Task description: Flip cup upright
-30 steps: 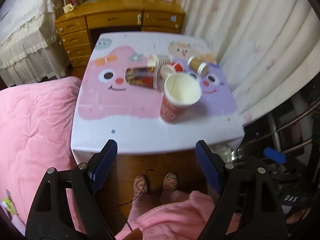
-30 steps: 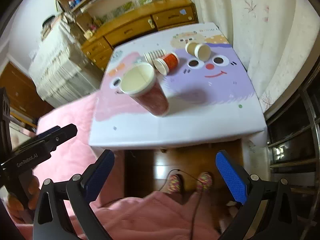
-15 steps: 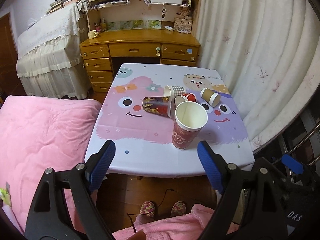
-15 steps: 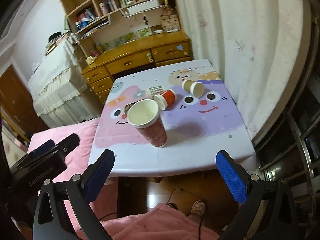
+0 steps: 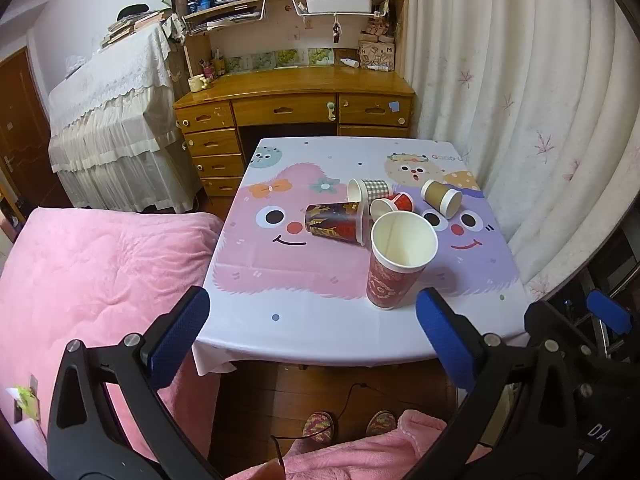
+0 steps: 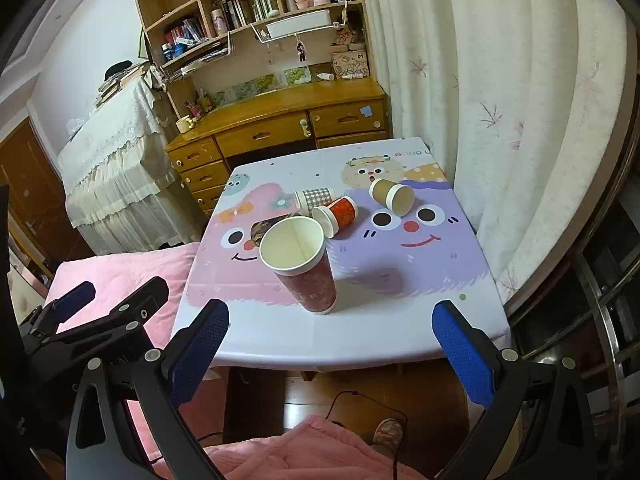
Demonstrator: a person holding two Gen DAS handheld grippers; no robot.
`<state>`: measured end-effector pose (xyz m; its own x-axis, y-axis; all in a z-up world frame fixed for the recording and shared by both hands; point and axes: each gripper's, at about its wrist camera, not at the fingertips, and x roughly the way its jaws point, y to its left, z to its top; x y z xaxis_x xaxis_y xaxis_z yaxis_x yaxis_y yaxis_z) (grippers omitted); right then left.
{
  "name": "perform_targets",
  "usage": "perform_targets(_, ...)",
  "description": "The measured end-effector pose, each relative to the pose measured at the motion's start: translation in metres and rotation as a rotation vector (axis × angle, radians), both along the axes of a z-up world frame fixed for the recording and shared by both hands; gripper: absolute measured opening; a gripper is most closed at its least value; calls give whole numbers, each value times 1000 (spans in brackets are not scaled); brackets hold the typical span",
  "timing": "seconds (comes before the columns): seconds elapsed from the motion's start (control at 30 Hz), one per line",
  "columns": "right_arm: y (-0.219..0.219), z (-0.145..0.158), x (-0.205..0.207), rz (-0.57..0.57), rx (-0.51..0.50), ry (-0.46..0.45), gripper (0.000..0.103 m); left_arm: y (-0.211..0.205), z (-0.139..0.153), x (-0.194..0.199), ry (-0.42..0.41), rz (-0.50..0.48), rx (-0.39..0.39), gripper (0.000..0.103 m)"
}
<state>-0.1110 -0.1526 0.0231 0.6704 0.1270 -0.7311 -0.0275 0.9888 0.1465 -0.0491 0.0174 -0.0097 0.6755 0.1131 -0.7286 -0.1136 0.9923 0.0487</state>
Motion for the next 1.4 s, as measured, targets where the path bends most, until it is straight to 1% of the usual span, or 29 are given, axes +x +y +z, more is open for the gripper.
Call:
perform_targets(0.33, 1, -3, 10, 0, 2, 1, 103, 2, -2, 5, 7, -5, -1, 102)
perform_targets(0.47, 3, -2, 11, -2, -1, 1, 103, 2, -6, 14, 14, -12, -6, 102)
perform_targets(0.63, -1, -2, 22, -8, -5, 4, 103, -3, -11, 22, 17, -21, -10, 102)
perform_targets(0.8, -10, -5, 27, -11, -4, 11, 103, -4, -11, 25, 18, -21, -15, 102)
perform_targets(1.17, -10, -5, 26, -7, -2, 17, 103, -3, -11, 25, 19, -24, -15, 102)
perform_targets(1.4, -15, -13, 28, -1, 3, 22, 103, -5, -13, 24, 17, -14, -15, 102)
